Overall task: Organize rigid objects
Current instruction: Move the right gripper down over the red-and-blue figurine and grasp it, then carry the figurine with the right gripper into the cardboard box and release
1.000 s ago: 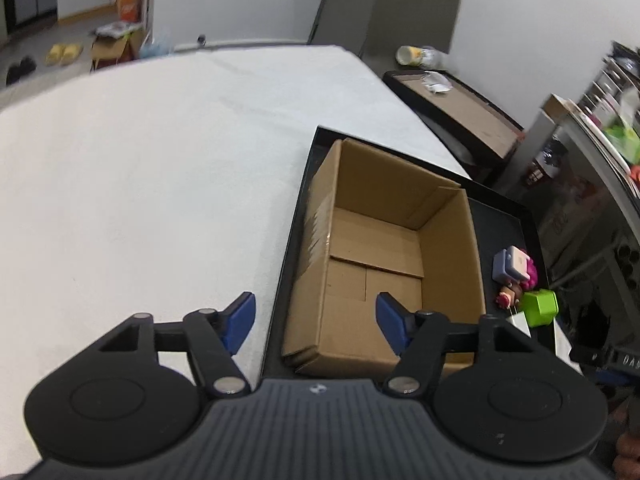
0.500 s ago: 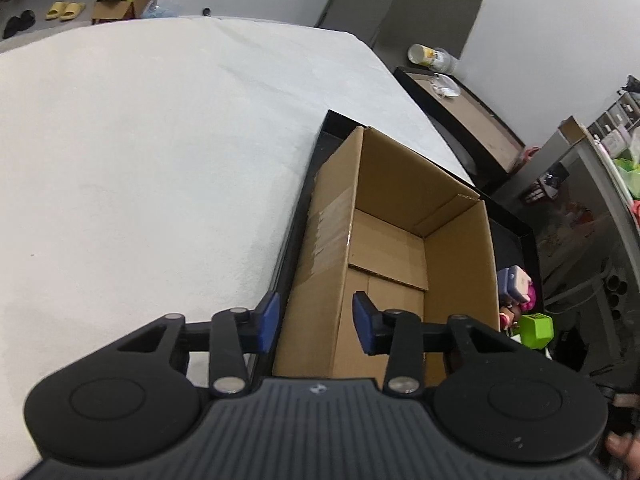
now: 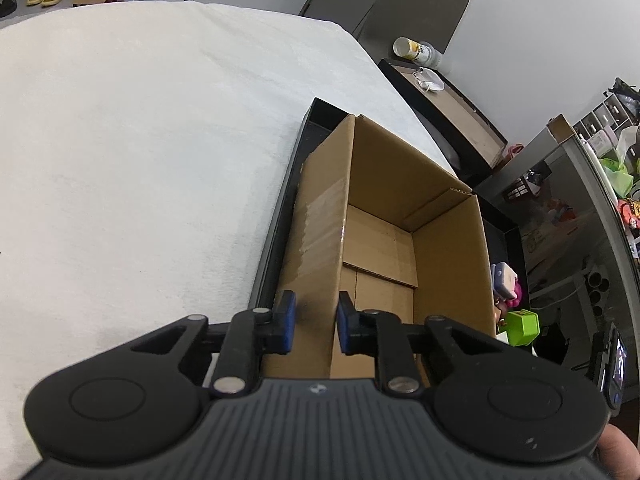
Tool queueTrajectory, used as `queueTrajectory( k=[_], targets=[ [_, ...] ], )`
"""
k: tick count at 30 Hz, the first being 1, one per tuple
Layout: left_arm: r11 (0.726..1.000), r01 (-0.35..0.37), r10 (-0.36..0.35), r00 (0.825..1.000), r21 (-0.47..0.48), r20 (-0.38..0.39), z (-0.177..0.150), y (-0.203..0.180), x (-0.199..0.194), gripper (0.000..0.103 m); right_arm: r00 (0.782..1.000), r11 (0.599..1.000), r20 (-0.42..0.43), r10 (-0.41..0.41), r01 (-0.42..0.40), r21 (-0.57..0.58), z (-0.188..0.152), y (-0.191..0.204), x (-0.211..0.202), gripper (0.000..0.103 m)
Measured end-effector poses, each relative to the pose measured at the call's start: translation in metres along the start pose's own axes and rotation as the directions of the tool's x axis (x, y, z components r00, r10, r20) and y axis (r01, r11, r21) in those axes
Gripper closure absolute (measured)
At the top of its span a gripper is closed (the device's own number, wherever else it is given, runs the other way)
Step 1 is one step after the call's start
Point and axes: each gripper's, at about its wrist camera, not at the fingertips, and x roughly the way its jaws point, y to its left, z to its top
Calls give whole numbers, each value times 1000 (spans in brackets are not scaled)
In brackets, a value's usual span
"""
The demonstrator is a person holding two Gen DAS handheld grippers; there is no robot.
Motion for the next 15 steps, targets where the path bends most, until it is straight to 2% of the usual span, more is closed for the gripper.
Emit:
queueTrajectory(
  k=[1,3,15],
  targets=[
    [1000,2,-2,1000,3,1,0,0,0,83,1000,1000,3,19,-19,5,0,0,0,28],
    [1000,8,-8,1000,6,3,0,0,-1,83,998,998,2,63,-63,22,0,-3,-2,44],
    [1000,12,-12,1000,-3,8,-1,3,-1,83,991,995,86,101,-101,3,-5,3,-39,45]
  ],
)
